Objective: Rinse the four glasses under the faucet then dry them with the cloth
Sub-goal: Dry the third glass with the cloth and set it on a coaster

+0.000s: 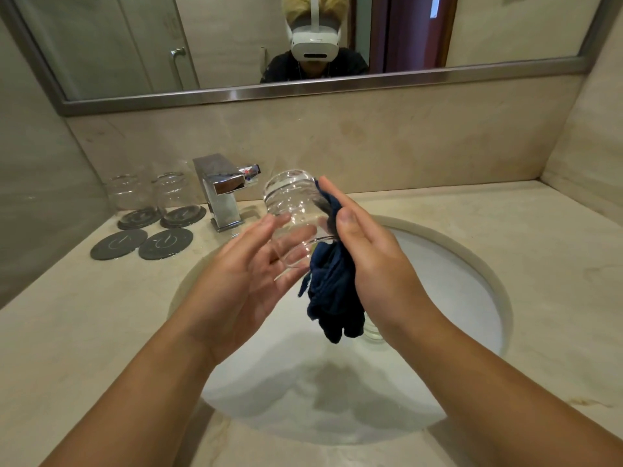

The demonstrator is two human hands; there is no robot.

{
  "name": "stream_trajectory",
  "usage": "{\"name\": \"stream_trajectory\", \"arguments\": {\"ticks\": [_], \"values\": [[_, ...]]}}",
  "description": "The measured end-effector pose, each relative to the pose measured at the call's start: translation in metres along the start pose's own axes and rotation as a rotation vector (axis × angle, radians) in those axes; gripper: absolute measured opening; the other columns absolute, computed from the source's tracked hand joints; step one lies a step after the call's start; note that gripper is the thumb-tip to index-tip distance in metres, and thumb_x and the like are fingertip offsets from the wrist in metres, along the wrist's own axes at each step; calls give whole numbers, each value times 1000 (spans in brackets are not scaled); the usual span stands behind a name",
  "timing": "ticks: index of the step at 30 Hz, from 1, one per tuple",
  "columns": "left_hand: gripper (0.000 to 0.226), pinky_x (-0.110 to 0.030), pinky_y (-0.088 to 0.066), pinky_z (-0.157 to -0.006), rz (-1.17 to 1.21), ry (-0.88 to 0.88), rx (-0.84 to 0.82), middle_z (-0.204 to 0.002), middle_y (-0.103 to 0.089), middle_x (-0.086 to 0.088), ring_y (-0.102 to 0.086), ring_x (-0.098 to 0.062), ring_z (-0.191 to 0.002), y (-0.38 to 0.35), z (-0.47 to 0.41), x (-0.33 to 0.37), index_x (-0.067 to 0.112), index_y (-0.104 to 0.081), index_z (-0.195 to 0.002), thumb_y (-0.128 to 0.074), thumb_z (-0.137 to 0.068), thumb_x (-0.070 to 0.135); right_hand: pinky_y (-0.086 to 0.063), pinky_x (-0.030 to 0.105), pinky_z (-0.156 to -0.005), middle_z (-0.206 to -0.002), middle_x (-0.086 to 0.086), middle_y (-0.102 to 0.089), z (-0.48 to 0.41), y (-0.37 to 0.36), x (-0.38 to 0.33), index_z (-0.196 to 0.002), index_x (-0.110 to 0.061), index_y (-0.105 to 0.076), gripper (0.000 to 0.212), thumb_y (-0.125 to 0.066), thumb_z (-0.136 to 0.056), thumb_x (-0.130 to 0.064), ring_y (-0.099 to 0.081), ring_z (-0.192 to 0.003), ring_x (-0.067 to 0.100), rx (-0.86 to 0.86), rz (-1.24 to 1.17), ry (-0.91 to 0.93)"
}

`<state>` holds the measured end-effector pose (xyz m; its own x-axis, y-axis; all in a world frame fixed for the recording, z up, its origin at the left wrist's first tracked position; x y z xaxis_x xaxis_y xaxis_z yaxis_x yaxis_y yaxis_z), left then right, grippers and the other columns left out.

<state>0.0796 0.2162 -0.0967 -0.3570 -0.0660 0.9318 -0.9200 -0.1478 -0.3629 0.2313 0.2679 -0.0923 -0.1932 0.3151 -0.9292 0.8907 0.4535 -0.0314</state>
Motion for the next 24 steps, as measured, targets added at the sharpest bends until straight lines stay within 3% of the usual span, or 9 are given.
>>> {"name": "stream_trajectory", "arguments": {"ticks": [4, 7, 11, 15, 17, 20, 22, 24], "values": [[63, -53, -43, -122, 2, -7, -1, -144, -66, -21, -56, -38, -144, 1, -1, -1, 10, -51, -155, -59, -102, 43, -39, 33, -122, -147, -30, -57, 2, -2, -3, -150, -50, -52, 39, -40, -115, -36, -48, -137, -13, -7, 74, 34], [65, -56, -43, -122, -23, -35, 2, -146, -65, -22, -56, -39, -143, -2, -1, -2, 10, -54, -153, -62, -99, 45, -44, 42, -119, -146, -33, -57, 3, -5, -3, -149, -53, -52, 39, -41, -115, -38, -54, -135, -4, -25, 71, 31], [59, -55, -41, -124, -21, -89, 4, -144, -68, -17, -62, -29, -139, -2, 2, -1, 7, -58, -149, -63, -99, 38, -41, 20, -114, -141, -27, -64, 1, -4, 0, -148, -47, -56, 38, -41, -115, -35, -55, -132, -12, -6, -26, -24], [56, -48, -44, -122, -70, -98, 3, -146, -67, -10, -64, -23, -137, 0, 1, 0, 10, -60, -148, -65, -101, 40, -40, 37, -121, -141, -18, -68, -1, -6, 6, -147, -40, -60, 37, -41, -115, -35, -61, -133, 2, -20, -147, -131], [70, -41, -49, -116, -146, -82, 31, -142, -71, 1, -64, -17, -135, 2, 0, 0, 20, -65, -143, -77, -86, 59, -40, 41, -122, -141, -18, -68, -2, -5, 9, -145, -42, -61, 37, -42, -115, -36, -62, -132, 5, -1, -157, -152], [54, -27, -50, -99, -313, -127, 77, -109, -77, 26, -68, -1, -113, -2, 1, 3, 37, -76, -120, -76, -77, 69, -44, 45, -120, -138, -22, -68, -3, 0, 8, -141, -48, -63, 36, -43, -114, -37, -65, -129, 9, 35, -128, -149], [58, -28, -57, -95, -271, -149, 98, -105, -77, 17, -69, -8, -104, -1, 1, 2, 28, -71, -130, -71, -78, 54, -43, 44, -120, -137, -25, -68, -2, -1, 6, -141, -49, -63, 36, -43, -114, -36, -64, -129, 6, 31, -102, -135], [65, -28, -63, -93, -182, -141, 129, -116, -74, -2, -71, -21, -108, 0, 2, 2, 17, -64, -140, -70, -80, 41, -43, 41, -120, -137, -28, -67, -1, -1, 3, -141, -49, -62, 36, -43, -114, -35, -62, -131, 2, 32, -71, -108]]}}
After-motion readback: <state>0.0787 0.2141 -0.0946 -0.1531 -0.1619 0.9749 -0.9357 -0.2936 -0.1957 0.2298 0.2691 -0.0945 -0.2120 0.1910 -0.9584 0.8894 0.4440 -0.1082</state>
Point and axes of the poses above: each hand's wrist, its own z-axis away from the middle knuckle, its own y-axis out of the back of the hand, x = y × z, the point moved 4 cm from there along -z, towards the middle knuckle
